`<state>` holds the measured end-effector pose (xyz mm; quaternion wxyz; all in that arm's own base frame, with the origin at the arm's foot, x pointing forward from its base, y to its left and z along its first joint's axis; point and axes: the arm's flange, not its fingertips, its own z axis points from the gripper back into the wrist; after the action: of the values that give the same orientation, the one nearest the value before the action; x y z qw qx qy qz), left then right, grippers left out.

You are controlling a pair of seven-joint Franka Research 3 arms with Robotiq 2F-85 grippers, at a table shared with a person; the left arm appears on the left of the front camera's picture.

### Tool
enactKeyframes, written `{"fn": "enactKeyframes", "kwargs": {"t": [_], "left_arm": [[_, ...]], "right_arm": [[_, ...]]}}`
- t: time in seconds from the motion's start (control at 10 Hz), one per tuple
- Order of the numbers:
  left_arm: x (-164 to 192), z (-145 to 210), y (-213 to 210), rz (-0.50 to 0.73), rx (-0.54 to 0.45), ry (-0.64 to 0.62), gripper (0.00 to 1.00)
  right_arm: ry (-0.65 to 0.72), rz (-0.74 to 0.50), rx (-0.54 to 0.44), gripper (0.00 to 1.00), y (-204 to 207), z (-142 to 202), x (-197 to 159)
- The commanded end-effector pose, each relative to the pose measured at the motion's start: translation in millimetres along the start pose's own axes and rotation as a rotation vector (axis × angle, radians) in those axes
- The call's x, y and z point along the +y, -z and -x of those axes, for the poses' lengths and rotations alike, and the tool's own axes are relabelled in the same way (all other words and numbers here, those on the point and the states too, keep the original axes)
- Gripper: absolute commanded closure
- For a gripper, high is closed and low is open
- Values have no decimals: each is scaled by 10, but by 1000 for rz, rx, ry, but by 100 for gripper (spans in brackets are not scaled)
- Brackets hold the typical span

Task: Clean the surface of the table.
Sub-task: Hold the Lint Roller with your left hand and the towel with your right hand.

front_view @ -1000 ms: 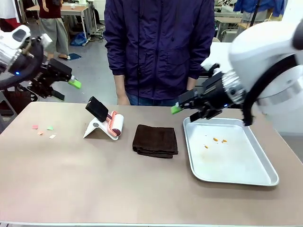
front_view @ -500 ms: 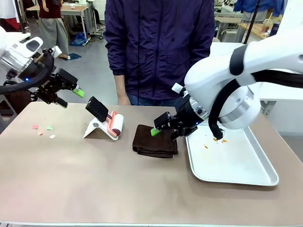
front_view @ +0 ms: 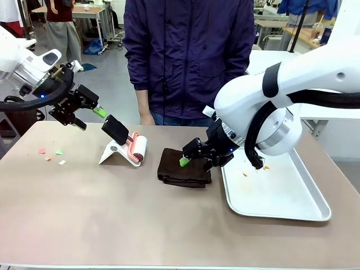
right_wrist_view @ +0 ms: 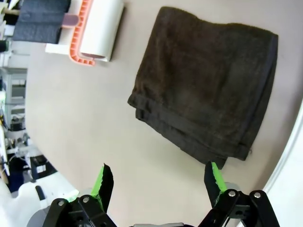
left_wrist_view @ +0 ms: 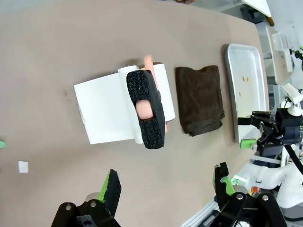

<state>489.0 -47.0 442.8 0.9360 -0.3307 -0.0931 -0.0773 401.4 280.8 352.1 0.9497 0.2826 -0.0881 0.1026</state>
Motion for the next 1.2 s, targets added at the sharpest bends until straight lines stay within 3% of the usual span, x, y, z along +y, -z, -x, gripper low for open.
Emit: {"fn": "enactKeyframes", "kwargs": {"t": [0.0,0.3,1.1], "left_arm": [[-21,47,-40,-7,-15,3,0],[-53,-201,220,25,14,-28,0],[110,-526,632,-33,105,-98,0]], "right_arm": [[7,2,0,0,2,-9,-31],[113,183,-27,0,58,-194,6],[248,379,-129,0,633,-593,50]]}}
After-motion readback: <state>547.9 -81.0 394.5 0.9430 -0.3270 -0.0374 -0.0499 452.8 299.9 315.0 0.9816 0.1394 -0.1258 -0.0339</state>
